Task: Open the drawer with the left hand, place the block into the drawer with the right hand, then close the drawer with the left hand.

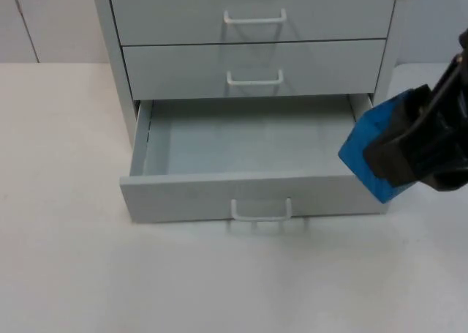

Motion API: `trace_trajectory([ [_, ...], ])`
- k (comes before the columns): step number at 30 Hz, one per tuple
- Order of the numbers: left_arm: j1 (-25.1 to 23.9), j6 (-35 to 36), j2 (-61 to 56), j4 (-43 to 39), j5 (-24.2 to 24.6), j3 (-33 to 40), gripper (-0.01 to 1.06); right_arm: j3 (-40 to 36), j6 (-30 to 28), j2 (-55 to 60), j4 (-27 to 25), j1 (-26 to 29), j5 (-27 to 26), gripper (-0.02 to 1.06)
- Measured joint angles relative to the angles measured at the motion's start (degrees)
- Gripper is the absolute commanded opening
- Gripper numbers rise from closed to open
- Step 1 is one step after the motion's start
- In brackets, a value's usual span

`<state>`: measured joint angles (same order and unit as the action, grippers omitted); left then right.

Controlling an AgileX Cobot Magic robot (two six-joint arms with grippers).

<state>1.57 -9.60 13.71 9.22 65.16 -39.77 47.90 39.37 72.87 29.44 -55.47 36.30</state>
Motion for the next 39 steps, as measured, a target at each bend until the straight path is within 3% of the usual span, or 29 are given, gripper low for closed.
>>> trace_trajectory([
  [4, 0.0, 0.0, 0.0, 0.0, 0.0, 0.0, 1.05, 0.0, 0.7, 0.9, 1.3, 0.1, -2.5, 0.0],
  [7, 0.0, 0.0, 0.0, 0.0, 0.0, 0.0, 1.05, -0.1, 4.8, 2.1, 3.7, 1.3, -5.8, 0.0],
  [10, 0.0, 0.0, 0.0, -0.1, 0.1, 0.0, 1.05, -0.1, 17.8, 4.6, 13.6, 4.6, -8.1, 0.0],
  [12, 0.0, 0.0, 0.0, -0.2, 0.0, 0.0, 1.05, -0.1, 28.7, 6.8, 22.9, 7.2, -7.9, 0.0],
  [13, 0.0, 0.0, 0.0, -0.2, 0.0, 0.0, 1.05, -0.1, 28.7, 6.8, 22.9, 7.2, -7.9, 0.0],
  [18, 0.0, 0.0, 0.0, -0.4, 0.0, 0.0, 1.05, 0.0, 50.1, 14.3, 40.6, 9.5, -8.1, 0.0],
  [19, 0.0, 0.0, 0.0, -0.4, 0.0, 0.0, 1.05, 0.0, 50.1, 14.3, 40.6, 9.5, -8.1, 0.0],
  [24, 0.0, 0.0, 0.0, -0.4, 0.0, 0.0, 1.05, 4.5, 68.5, 25.3, 56.6, 9.5, -8.1, 0.0],
  [30, 0.0, 0.0, 0.0, -0.4, -0.3, 0.0, 1.05, 11.1, 77.1, 35.1, 63.0, 9.5, -7.9, 0.0],
  [39, 0.0, 0.0, 0.0, -0.8, -0.8, 0.0, 1.05, 18.0, 81.2, 44.0, 64.5, 9.5, -7.3, 0.01],
])
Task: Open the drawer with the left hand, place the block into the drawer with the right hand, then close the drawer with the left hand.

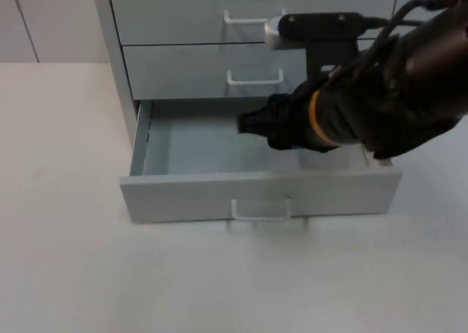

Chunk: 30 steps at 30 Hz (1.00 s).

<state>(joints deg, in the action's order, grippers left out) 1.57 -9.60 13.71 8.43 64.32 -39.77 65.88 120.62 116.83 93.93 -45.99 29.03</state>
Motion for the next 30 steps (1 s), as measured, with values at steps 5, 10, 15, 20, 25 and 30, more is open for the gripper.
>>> trace_trajectory([
  [5, 0.0, 0.0, 0.0, -0.1, 0.0, 0.0, 1.05, 0.2, 1.0, 2.5, 0.0, 0.0, -0.1, 0.22],
  [10, 0.0, 0.0, 0.0, -0.2, 0.0, 0.0, 1.05, 0.2, 1.0, 2.9, 0.0, 0.0, -0.8, 0.55],
  [15, 0.0, 0.0, 0.0, -0.2, 0.1, 0.0, 1.05, 0.2, 1.0, 2.6, -1.2, 0.0, -1.0, 0.73],
  [20, 0.0, 0.0, 0.0, -0.2, 0.1, 0.0, 1.05, 0.2, -2.0, -1.9, -5.9, 0.0, -1.0, 0.73],
  [25, 0.0, 0.0, 0.0, -0.2, 0.1, 0.0, 1.05, 0.2, -17.7, -9.2, -22.4, -0.1, -1.6, 0.73],
  [30, 0.0, 0.0, 0.0, -0.2, -0.1, 0.0, 1.05, 0.2, -45.6, -16.1, -48.6, -0.1, -0.6, 0.73],
])
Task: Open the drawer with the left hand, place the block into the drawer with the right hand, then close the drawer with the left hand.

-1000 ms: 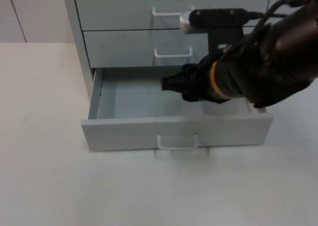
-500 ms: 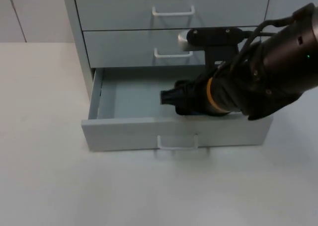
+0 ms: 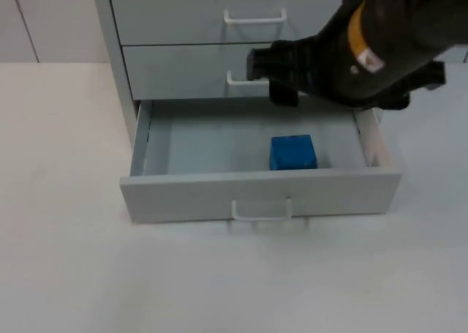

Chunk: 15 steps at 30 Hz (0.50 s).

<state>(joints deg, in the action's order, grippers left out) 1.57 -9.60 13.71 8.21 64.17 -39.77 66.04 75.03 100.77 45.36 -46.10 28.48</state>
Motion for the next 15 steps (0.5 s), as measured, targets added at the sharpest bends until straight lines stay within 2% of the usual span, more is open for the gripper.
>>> trace_trajectory([
  [2, 0.0, 0.0, 0.0, 0.0, 0.0, 0.0, 1.05, 0.0, -11.6, -3.0, -9.1, 0.0, 3.0, 0.73],
  [4, 0.0, 0.0, 0.0, 0.0, 0.0, 0.0, 1.05, 0.0, -21.8, -5.4, -15.9, 0.0, 6.3, 0.73],
  [5, 0.0, 0.0, 0.0, 0.0, 0.0, 0.0, 1.05, 0.0, -21.8, -5.4, -15.9, 0.0, 6.3, 0.73],
  [7, 0.0, 0.0, 0.0, 0.0, 0.0, 0.0, 1.05, 0.0, -28.9, -7.8, -21.4, 0.0, 8.5, 0.73],
  [10, 0.0, 0.0, 0.0, 0.0, 0.0, 0.0, 1.05, 0.0, -35.7, -10.5, -26.1, 0.0, 9.4, 0.73],
  [15, 0.0, 0.0, 0.0, 0.0, 0.0, 0.0, 1.05, 0.0, -40.2, -12.5, -27.6, 0.0, 11.1, 0.73],
])
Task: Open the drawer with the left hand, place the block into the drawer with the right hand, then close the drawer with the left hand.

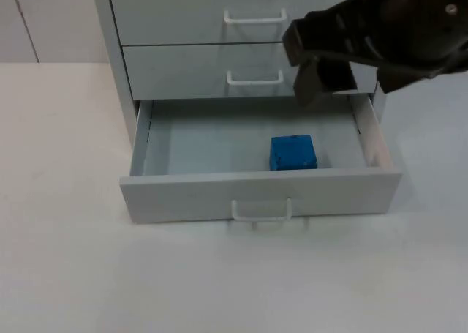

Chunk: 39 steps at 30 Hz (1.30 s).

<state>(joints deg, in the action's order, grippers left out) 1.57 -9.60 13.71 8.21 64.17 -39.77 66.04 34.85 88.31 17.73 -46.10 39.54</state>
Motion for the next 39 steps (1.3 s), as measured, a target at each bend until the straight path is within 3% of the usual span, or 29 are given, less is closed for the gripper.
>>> trace_trajectory([
  [3, 0.0, 0.0, 0.0, -0.2, 0.0, 0.0, 1.05, 0.0, -1.5, -0.2, -0.5, 0.7, 1.0, 0.73],
  [8, 0.0, 0.0, 0.0, -0.9, 0.0, 0.0, 1.05, -3.5, -6.5, -0.5, -5.5, 6.2, 0.2, 0.73],
  [12, 0.0, 0.0, 0.0, -1.1, 0.0, 0.0, 1.05, -10.8, -13.2, -3.1, -11.9, 16.6, -2.4, 0.73],
  [14, 0.0, 0.0, 0.0, -1.1, 0.0, 0.0, 1.05, -11.6, -14.0, -3.7, -12.5, 18.0, -2.6, 0.73],
  [17, 0.0, 0.0, 0.0, -1.1, 0.0, 0.0, 1.05, -15.7, -18.3, -7.8, -15.1, 25.6, -2.8, 0.73],
  [25, 0.0, 0.0, 0.0, -1.1, -0.1, 0.0, 1.05, -21.3, -31.8, -20.1, -23.8, 42.5, 3.6, 0.73],
  [29, 0.0, 0.0, 0.0, -1.1, -0.4, 0.0, 1.05, -21.5, -34.8, -24.7, -24.4, 45.1, 6.5, 0.73],
  [39, 0.0, 0.0, 0.0, -1.1, -1.4, 0.0, 1.05, -21.6, -42.3, -37.3, -25.4, 45.2, 11.1, 0.73],
])
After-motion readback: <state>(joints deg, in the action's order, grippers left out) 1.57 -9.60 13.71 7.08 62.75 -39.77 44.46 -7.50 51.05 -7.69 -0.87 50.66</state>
